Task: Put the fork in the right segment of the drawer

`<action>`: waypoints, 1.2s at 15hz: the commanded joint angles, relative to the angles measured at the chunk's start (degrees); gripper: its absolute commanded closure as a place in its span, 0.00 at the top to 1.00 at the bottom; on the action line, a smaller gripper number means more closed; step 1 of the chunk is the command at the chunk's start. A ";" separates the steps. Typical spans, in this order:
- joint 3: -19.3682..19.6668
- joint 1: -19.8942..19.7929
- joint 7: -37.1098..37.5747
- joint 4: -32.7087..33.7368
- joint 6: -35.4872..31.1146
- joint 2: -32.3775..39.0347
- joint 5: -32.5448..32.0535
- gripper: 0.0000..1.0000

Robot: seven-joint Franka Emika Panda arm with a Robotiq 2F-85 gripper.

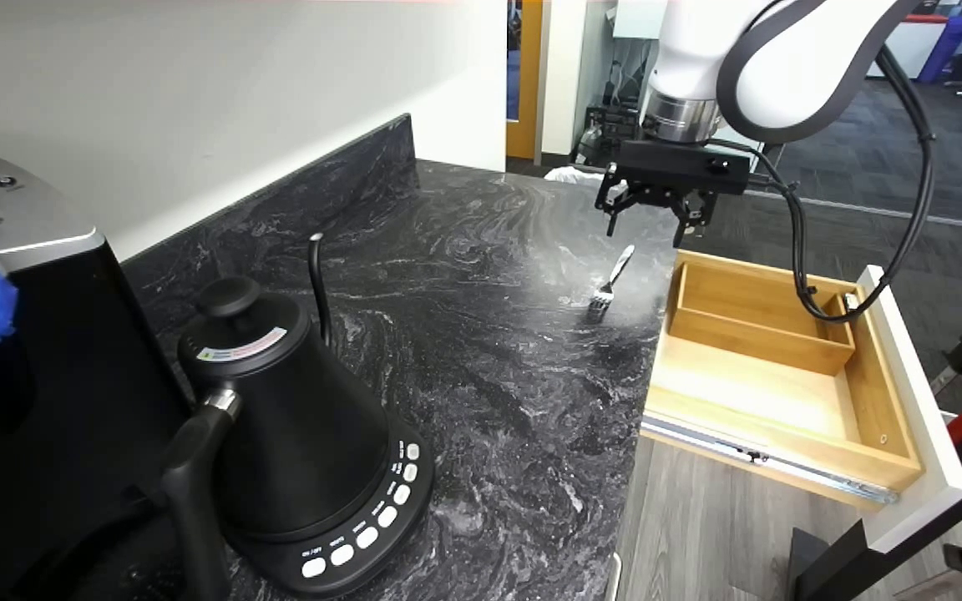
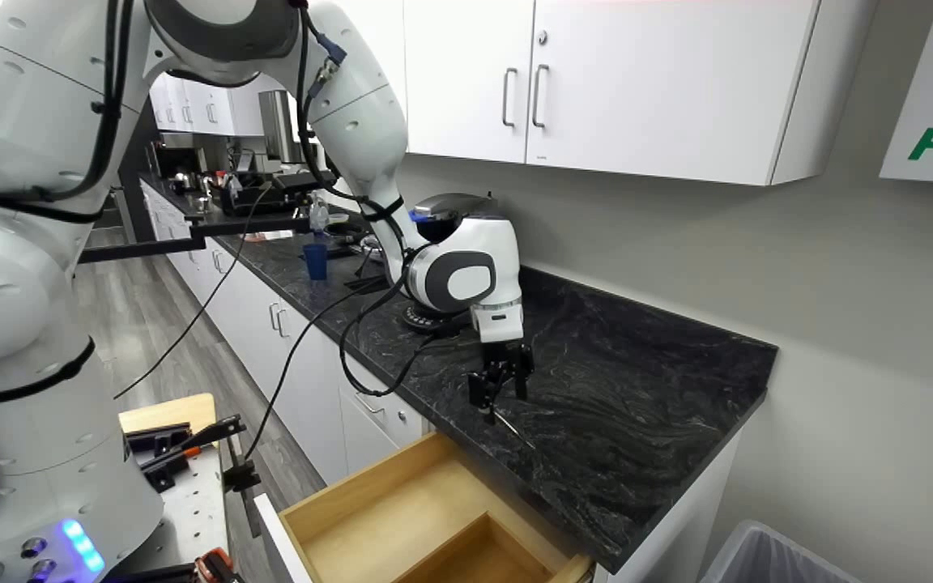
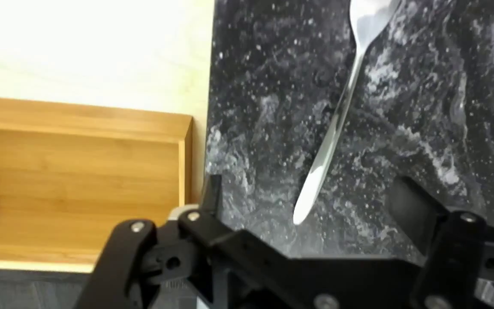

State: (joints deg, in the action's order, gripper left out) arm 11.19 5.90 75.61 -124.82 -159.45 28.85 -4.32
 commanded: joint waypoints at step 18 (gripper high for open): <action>-6.67 -5.84 -16.86 6.19 -3.50 9.10 20.29 1.00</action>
State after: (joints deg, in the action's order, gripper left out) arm 3.88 -0.30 60.41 -119.97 -162.29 36.65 14.73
